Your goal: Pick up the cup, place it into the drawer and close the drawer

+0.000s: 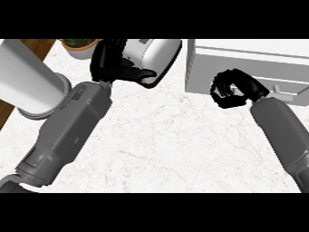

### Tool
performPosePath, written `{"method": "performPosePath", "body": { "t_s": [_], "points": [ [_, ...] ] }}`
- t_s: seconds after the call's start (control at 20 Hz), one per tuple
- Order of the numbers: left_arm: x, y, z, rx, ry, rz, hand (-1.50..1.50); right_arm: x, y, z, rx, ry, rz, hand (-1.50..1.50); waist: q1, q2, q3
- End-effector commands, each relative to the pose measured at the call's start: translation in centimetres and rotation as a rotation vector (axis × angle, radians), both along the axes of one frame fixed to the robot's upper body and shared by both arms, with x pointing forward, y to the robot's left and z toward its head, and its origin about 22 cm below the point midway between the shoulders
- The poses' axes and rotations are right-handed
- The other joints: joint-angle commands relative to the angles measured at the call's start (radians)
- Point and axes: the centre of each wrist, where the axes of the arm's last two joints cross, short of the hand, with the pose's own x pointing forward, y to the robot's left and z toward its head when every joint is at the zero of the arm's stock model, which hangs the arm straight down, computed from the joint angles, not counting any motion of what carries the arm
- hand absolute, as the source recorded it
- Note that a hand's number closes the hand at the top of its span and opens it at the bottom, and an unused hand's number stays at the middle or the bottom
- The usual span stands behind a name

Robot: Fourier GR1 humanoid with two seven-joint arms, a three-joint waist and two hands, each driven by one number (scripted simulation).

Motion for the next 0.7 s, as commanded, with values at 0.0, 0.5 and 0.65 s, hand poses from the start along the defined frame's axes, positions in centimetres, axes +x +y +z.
{"method": "performPosePath", "body": {
  "t_s": [0.0,0.5,0.65],
  "points": [
    [-0.1,0.9,0.3,0.002,0.000,-0.034,-1.50,2.6,-1.4,4.2,0.012,-0.096,-0.134,1.50,0.034,0.013,-0.004],
    [-0.9,2.1,-0.7,0.021,-0.004,-0.070,-1.50,3.2,-4.8,8.7,0.099,-0.121,-0.165,1.50,0.070,0.016,-0.005],
    [-0.9,2.3,-0.7,0.014,0.006,-0.077,-1.50,3.3,-4.9,9.4,0.109,-0.113,-0.153,1.50,0.080,0.020,-0.006]
  ]
}}
